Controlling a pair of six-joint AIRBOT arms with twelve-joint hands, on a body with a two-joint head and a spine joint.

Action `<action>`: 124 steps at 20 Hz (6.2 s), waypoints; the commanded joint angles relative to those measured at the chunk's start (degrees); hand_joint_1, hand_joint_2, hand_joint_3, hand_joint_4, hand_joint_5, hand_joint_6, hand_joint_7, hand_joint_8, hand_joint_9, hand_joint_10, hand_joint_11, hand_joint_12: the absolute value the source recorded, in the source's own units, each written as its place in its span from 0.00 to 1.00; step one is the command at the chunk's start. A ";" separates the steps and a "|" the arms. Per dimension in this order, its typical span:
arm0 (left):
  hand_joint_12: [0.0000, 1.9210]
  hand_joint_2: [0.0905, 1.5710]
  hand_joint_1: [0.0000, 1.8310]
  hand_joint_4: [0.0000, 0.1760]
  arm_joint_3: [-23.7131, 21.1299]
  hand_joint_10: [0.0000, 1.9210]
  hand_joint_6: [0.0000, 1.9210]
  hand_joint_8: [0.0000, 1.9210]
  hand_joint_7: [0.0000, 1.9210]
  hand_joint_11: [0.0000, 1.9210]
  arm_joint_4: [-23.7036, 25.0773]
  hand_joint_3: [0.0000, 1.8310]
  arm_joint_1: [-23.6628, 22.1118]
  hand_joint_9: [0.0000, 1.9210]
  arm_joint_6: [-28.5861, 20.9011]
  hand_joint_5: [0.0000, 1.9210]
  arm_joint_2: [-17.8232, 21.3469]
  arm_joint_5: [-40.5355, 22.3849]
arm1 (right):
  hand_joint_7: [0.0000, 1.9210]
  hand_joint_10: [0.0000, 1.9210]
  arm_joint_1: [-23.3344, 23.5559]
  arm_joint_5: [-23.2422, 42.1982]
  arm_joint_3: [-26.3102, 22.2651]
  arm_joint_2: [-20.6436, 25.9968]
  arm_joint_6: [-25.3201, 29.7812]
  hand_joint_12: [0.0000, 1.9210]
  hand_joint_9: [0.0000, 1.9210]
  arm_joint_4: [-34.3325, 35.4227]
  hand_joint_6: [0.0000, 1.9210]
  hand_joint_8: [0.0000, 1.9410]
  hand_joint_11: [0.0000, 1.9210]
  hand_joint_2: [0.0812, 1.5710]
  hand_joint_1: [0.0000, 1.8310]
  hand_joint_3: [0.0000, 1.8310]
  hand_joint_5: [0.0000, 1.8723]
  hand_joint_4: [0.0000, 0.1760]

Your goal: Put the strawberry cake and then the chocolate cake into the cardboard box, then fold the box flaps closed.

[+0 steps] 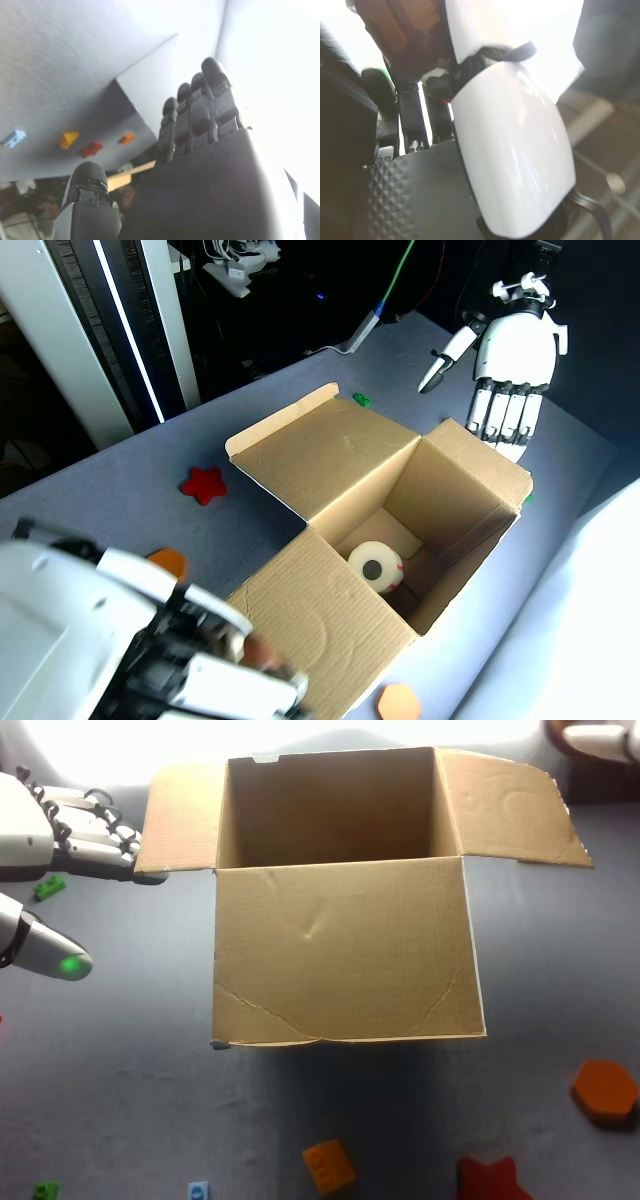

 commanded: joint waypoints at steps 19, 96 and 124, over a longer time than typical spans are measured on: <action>0.31 0.70 0.00 0.16 5.20 0.00 0.00 0.00 0.06 0.00 -9.83 0.00 2.50 0.07 -0.52 0.05 -3.93 -0.41 | 0.43 0.75 -2.63 12.14 8.09 -15.56 6.42 1.00 0.28 -14.99 0.52 0.71 0.09 0.74 0.65 0.00 0.49 0.00; 0.40 0.72 0.00 0.11 14.91 0.00 0.00 0.00 0.08 0.00 18.30 0.00 -22.96 0.09 -5.45 0.08 -8.79 -10.33 | 0.18 0.26 -7.42 -2.16 -11.50 -2.11 -11.83 0.79 0.12 -6.36 0.01 0.00 0.00 0.72 0.12 0.00 0.12 0.00; 0.38 0.71 0.00 0.08 -16.01 0.00 0.00 0.00 0.09 0.00 1.29 0.00 5.28 0.09 3.18 0.08 0.55 -4.12 | 0.19 0.21 -8.55 -4.12 -16.62 19.32 -12.17 0.76 0.14 15.46 0.00 0.00 0.00 0.74 0.10 0.00 0.12 0.00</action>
